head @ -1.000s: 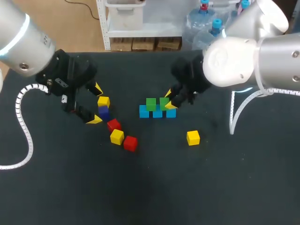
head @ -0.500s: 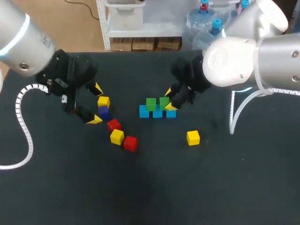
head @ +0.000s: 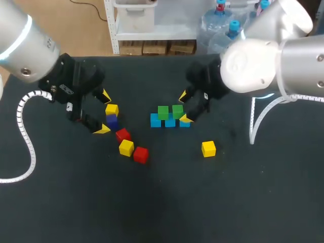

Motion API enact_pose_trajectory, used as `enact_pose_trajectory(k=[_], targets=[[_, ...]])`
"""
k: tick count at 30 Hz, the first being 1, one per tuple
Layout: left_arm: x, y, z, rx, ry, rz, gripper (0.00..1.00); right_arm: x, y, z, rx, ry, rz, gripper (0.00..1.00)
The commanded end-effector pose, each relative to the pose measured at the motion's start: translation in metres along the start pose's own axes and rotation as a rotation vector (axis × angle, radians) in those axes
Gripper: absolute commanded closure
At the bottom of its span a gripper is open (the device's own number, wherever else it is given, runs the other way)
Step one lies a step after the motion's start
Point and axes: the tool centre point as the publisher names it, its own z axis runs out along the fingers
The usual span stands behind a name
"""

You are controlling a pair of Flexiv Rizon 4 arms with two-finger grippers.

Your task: Place the blue cubes, place green cubes on the blue cubes, place the yellow cubes on the green cubes, then place the red cubes on the yellow cubes, and place purple cube on the red cubes.

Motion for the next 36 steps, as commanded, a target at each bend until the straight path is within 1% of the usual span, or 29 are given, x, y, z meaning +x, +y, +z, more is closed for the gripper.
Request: enact_pose_trajectory(k=[1,7,16,18,20,22,30,34,36], targets=[[0.002,0.0,0.0,0.0,-0.005,0.003,0.0,-0.001,0.006,-0.007,-0.004,-0.002,-0.001,0.0],[0.002,0.0,0.0,0.0,-0.005,0.003,0.0,-0.002,0.013,-0.019,-0.029,-0.022,-0.011,0.0],[0.002,0.0,0.0,0.0,-0.005,0.003,0.0,0.015,0.012,-0.047,-0.05,-0.043,-0.015,0.0],[0.002,0.0,0.0,0.0,-0.005,0.003,0.0,0.021,0.011,-0.054,-0.048,-0.051,-0.01,0.0],[0.002,0.0,0.0,0.0,-0.005,0.003,0.0,0.027,0.01,-0.062,-0.053,-0.087,0.003,0.0],[0.002,0.0,0.0,0.0,-0.005,0.003,0.0,0.034,0.009,-0.07,-0.026,-0.076,0.005,0.0],[0.002,0.0,0.0,0.0,-0.005,0.003,0.0,0.061,0.004,-0.103,0.02,-0.131,0.023,0.0],[0.002,0.0,0.0,0.0,-0.005,0.003,0.0,0.074,0.006,-0.12,0.024,-0.168,0.022,0.0],[0.002,0.0,0.0,0.0,-0.005,0.003,0.0,0.08,0.007,-0.126,0.02,-0.172,0.015,0.0]])
